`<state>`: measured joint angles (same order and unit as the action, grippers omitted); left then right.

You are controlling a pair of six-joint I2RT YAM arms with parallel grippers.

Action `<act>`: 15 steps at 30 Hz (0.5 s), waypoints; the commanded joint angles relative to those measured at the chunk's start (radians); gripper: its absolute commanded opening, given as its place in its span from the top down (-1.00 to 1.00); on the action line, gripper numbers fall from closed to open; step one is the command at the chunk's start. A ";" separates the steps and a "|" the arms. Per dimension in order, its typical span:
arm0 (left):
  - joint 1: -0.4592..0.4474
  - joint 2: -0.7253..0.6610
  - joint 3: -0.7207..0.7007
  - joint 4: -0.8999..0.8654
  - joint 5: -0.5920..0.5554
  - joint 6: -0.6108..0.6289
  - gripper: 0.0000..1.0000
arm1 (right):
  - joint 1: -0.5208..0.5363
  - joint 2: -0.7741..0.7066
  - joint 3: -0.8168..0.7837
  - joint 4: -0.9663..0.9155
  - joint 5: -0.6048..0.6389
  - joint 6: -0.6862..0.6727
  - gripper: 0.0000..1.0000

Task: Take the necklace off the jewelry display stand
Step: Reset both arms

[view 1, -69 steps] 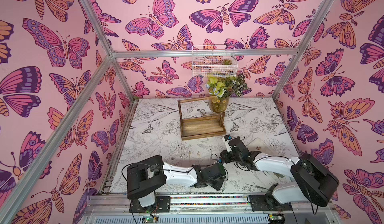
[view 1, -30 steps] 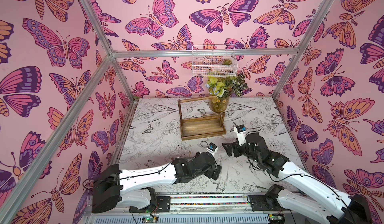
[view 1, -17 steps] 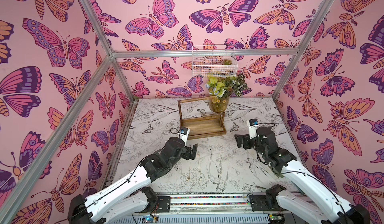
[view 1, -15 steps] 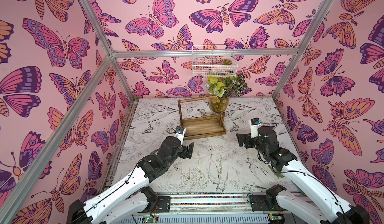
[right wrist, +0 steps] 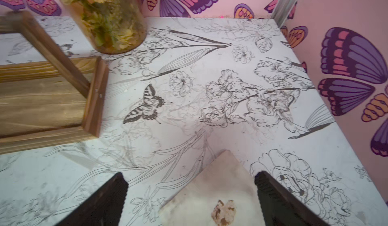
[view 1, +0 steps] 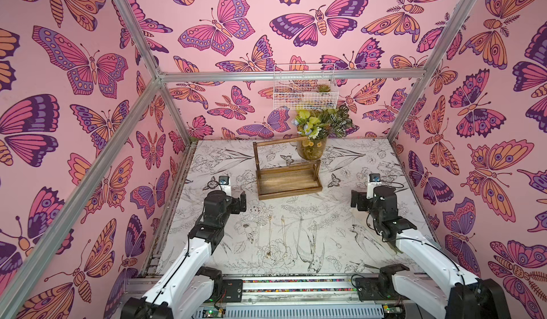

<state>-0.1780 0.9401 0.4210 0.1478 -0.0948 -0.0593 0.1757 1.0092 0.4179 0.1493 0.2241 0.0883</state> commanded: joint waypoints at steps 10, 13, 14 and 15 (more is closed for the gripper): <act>0.157 0.240 -0.124 0.533 0.070 0.055 -0.98 | -0.076 0.258 -0.018 0.433 0.053 -0.097 -0.98; 0.174 0.307 -0.124 0.604 0.095 0.058 -0.97 | -0.079 0.314 -0.023 0.504 0.034 -0.100 -0.98; 0.180 0.322 -0.127 0.632 0.096 0.058 -0.97 | -0.079 0.329 -0.025 0.520 0.030 -0.099 -0.98; 0.187 0.371 -0.131 0.663 0.103 0.058 -0.97 | -0.079 0.336 -0.025 0.531 0.027 -0.099 -0.98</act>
<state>-0.0097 1.2564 0.3096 0.6643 -0.0269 -0.0185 0.1043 1.3231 0.3767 0.5755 0.2607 0.0025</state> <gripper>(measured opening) 0.987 0.991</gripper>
